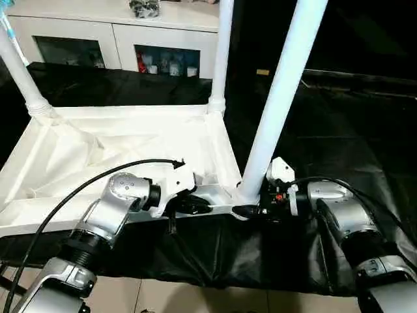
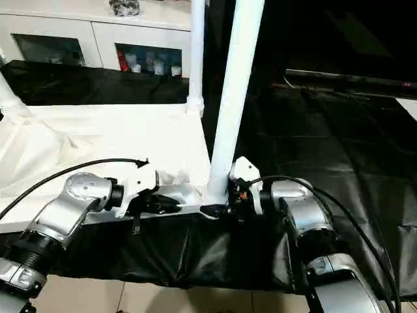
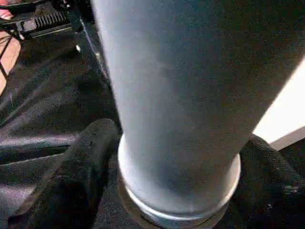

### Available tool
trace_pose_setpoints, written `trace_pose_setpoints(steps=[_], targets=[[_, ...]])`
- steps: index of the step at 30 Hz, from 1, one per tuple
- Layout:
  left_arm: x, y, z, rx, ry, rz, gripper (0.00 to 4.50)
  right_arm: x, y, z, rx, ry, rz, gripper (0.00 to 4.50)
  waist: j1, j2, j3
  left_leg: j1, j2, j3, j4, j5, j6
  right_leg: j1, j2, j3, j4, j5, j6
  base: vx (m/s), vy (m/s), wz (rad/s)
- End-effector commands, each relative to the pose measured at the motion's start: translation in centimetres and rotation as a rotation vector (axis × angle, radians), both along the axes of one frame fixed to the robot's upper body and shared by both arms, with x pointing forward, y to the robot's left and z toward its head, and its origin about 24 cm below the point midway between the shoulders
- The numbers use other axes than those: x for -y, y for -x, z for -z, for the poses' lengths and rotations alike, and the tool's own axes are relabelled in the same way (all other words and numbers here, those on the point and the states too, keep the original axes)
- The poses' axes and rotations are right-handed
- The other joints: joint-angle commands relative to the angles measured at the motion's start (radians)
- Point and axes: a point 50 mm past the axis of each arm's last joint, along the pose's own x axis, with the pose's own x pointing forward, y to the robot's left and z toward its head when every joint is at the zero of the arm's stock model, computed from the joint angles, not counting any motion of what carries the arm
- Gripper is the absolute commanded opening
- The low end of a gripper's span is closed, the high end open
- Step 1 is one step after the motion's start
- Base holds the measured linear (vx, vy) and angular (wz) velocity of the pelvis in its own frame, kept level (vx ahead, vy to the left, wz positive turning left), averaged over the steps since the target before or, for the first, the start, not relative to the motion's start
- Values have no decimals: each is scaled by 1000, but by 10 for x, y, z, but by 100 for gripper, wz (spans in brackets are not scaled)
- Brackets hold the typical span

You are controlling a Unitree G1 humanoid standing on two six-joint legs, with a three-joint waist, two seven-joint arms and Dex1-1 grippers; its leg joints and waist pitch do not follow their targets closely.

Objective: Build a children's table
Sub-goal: Rotate leg to tighten

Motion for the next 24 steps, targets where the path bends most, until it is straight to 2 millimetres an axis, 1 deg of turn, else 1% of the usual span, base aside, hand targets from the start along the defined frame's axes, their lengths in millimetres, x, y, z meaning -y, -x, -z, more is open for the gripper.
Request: trace_pose_setpoints(steps=[1, 3, 4, 5, 6, 7, 9, 11, 12, 13, 14, 15, 16, 17, 18, 19, 20, 21, 22, 23, 24], targets=[[15, 1, -12, 50, 59, 51, 0, -9, 6, 4, -33, -4, -64, 325, 0, -1, -70, -4, 0, 16, -68, -236, 68, 70, -37, 41, -79, -356, -173, 0, 0, 0], [17, -1, -12, 58, 62, 34, 0, -11, 9, 7, -40, -2, -71, 310, 0, -3, -69, -3, 0, 17, -67, -242, 67, 69, -36, 40, -81, -371, -169, 0, 0, 0], [17, -1, -12, 61, 64, 27, 0, -12, 9, 8, -43, -3, -70, 300, 1, -3, -69, -3, 0, 17, -67, -242, 67, 69, -37, 41, -82, -378, -165, 0, 0, 0], [19, -3, -12, 69, 71, 11, 0, -14, 10, 10, -48, -7, -58, 290, 2, -1, -69, -3, 0, 16, -68, -241, 66, 69, -37, 41, -83, -380, -162, 0, 0, 0], [20, -3, -12, 72, 73, 5, 0, -14, 10, 11, -48, -9, -51, 284, 2, -1, -69, -3, 0, 16, -68, -240, 65, 69, -37, 41, -81, -379, -162, 0, 0, 0], [22, -5, -11, 79, 79, -15, 0, -17, 9, 13, -45, -16, -6, 281, 1, -2, -69, -3, -1, 16, -68, -239, 63, 68, -37, 41, -83, -382, -158, 0, 0, 0], [26, -8, -10, 97, 86, -64, 0, -22, 2, 17, -35, -26, 125, 275, -1, -2, -67, -4, -2, 14, -70, -244, 50, 69, -38, 39, -85, -411, -146, 0, 0, 0], [30, -12, -10, 106, 96, -106, 0, -25, -2, 21, -26, -19, 212, 272, -7, -6, -65, -2, -7, 15, -68, -268, 40, 64, -38, 35, -95, -492, -113, 0, 0, 0], [30, -12, -10, 106, 96, -106, 0, -25, -2, 21, -26, -19, 212, 272, -9, -6, -64, -2, -8, 14, -68, -277, 39, 64, -38, 33, -99, -518, -102, 0, 0, 0], [35, -15, -11, 115, 104, -145, 0, -28, -8, 24, -16, -6, 310, 272, -12, -7, -64, -3, -10, 12, -67, -282, 37, 63, -39, 31, -104, -557, -81, 0, 0, 0], [41, -19, -11, 126, 102, -180, 0, -32, -14, 27, -21, -12, 423, 272, -17, -6, -62, 1, -13, 12, -65, -292, 30, 57, -36, 27, -111, -593, -64, 0, 0, 0], [43, -21, -11, 131, 100, -193, 0, -33, -16, 28, -26, -18, 464, 272, -19, -6, -62, 2, -16, 13, -63, -294, 28, 56, -36, 25, -114, -607, -56, 0, 0, 0], [43, -21, -11, 131, 100, -193, 0, -33, -16, 28, -26, -18, 464, 272, -22, -6, -62, 0, -17, 12, -63, -297, 25, 57, -36, 23, -115, -620, -50, 0, 0, 0], [50, -26, -13, 143, 104, -243, 0, -40, -21, 29, -39, -33, 574, 272, -26, -5, -64, -2, -16, 11, -63, -297, 29, 57, -36, 21, -118, -615, -42, 0, 0, 0], [50, -26, -13, 143, 104, -243, 0, -40, -21, 29, -39, -33, 574, 271, -27, -4, -64, 2, -16, 11, -63, -302, 30, 53, -35, 21, -119, -612, -45, 0, 0, 0], [57, -33, -15, 159, 114, -314, 0, -49, -24, 30, -34, -33, 653, 271, -28, -1, -63, 2, -17, 10, -63, -307, 29, 54, -34, 20, -119, -611, -45, 0, 0, 0], [61, -37, -16, 170, 120, -353, 0, -58, -25, 29, -33, -45, 671, 271, -32, 0, -68, 2, -17, 9, -64, -302, 24, 57, -34, 18, -118, -590, -48, 0, 0, 0], [64, -38, -17, 176, 123, -370, 0, -62, -25, 28, -35, -54, 673, 271, -31, 0, -70, 0, -16, 8, -65, -296, 27, 60, -35, 19, -115, -569, -54, 0, 0, 0], [65, -40, -18, 187, 123, -390, 0, -66, -25, 28, -31, -58, 660, 271, -28, 3, -72, 0, -11, 9, -68, -285, 37, 60, -35, 23, -110, -514, -73, 0, 0, 0], [66, -41, -18, 195, 125, -396, 0, -72, -23, 26, -16, -62, 616, 271, -28, 1, -71, -4, -9, 10, -71, -281, 46, 62, -34, 26, -105, -462, -95, 0, 0, 0], [68, -42, -19, 202, 127, -402, 0, -79, -21, 24, 7, -64, 570, 271, -28, 0, -71, -6, -9, 11, -71, -282, 50, 62, -32, 27, -102, -450, -101, 0, 0, 0]])
